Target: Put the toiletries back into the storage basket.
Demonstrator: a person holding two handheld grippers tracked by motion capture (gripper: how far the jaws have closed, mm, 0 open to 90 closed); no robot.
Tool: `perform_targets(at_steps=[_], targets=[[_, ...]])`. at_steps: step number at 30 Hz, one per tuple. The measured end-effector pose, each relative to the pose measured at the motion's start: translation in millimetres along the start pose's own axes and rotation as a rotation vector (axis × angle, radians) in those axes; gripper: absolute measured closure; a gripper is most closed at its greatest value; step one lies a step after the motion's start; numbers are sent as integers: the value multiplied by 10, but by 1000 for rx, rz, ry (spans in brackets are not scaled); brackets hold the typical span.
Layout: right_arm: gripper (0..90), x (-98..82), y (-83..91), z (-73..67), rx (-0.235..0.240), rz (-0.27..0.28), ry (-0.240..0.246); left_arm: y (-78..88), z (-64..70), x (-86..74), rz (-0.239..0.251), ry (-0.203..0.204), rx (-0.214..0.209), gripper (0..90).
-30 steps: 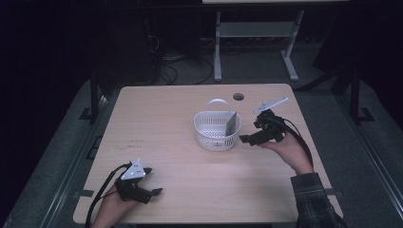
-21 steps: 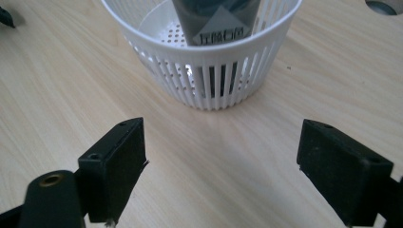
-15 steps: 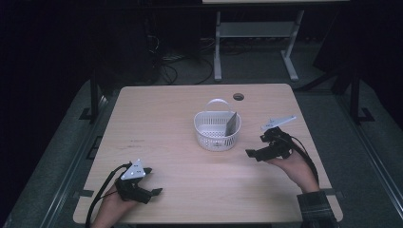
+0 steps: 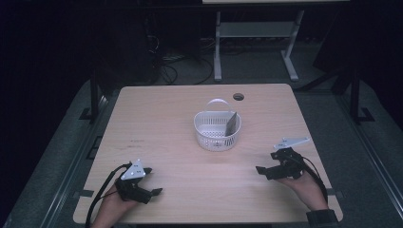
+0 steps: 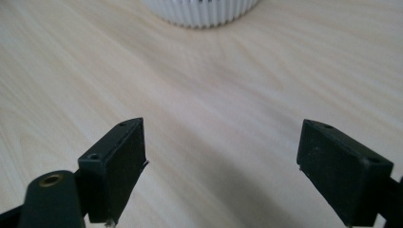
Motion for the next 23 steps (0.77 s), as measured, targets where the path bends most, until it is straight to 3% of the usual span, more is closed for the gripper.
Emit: perform_targets(at_steps=[11,23], targets=[[159,-380,-1,23,-62,-37,-11,6,3,-3,-8,-5,0,129],[155,-544,-41,70,-102,-70,-19,7,4,-3,-8,-5,-1,129]])
Point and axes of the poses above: each handheld gripper's, and its own axes: y roughly backward along the jaws, x roughly out of its top, z roughly to its right, the point moved 3 cm from there along -y, roughly forward along the jaws
